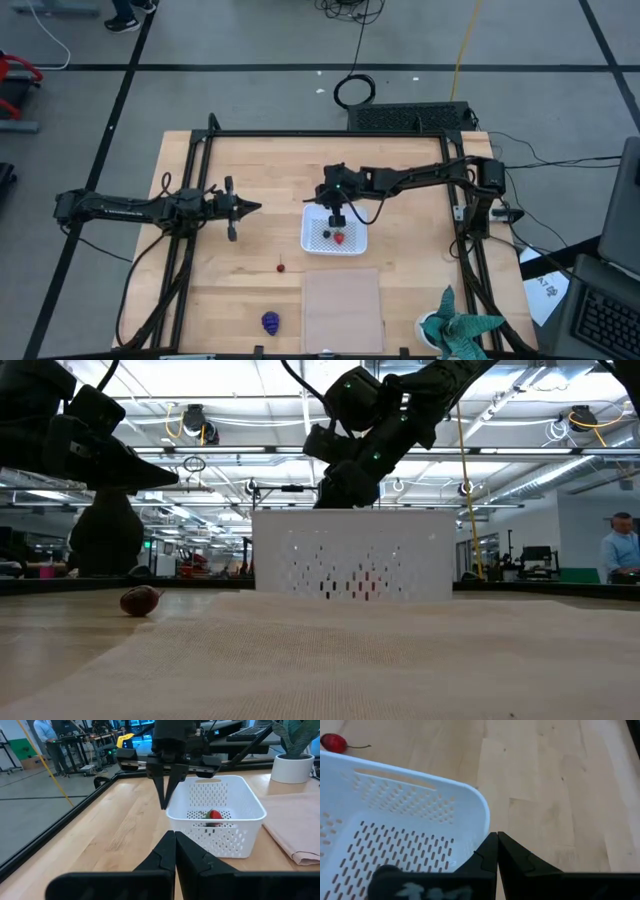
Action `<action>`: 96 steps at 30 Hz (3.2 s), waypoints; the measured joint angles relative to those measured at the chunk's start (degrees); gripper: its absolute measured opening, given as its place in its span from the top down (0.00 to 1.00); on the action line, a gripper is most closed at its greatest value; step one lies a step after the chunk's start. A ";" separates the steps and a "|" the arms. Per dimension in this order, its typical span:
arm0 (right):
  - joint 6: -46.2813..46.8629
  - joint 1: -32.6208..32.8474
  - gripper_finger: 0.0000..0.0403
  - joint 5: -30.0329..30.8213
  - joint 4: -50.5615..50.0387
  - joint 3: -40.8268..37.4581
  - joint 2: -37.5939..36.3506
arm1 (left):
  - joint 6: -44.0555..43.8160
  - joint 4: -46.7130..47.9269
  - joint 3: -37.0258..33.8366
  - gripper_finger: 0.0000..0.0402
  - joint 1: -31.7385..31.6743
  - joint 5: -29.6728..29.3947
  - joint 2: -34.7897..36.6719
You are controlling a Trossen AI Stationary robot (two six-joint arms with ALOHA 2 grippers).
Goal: Pick and placing Produce into tupperware
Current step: Adjust the white bin, then put the purple grapes into the white bin
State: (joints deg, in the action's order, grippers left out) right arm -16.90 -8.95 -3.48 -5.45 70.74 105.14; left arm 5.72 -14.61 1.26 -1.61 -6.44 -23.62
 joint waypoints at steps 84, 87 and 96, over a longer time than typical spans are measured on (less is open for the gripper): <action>23.72 1.21 1.00 9.41 5.09 -59.19 -91.03 | -0.34 2.46 -0.02 0.99 0.01 -2.75 0.00; 23.27 1.21 1.00 9.40 5.09 -59.19 -91.03 | -0.16 2.74 -0.02 0.99 0.01 -2.75 -0.01; 22.05 1.21 1.00 9.04 5.09 -59.19 -91.01 | 0.00 4.29 -0.02 0.99 0.22 -2.64 -0.02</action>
State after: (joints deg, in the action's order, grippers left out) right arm 5.16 -7.75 5.56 -0.36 11.55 14.13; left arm 5.72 -10.32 1.23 -1.39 -9.08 -23.64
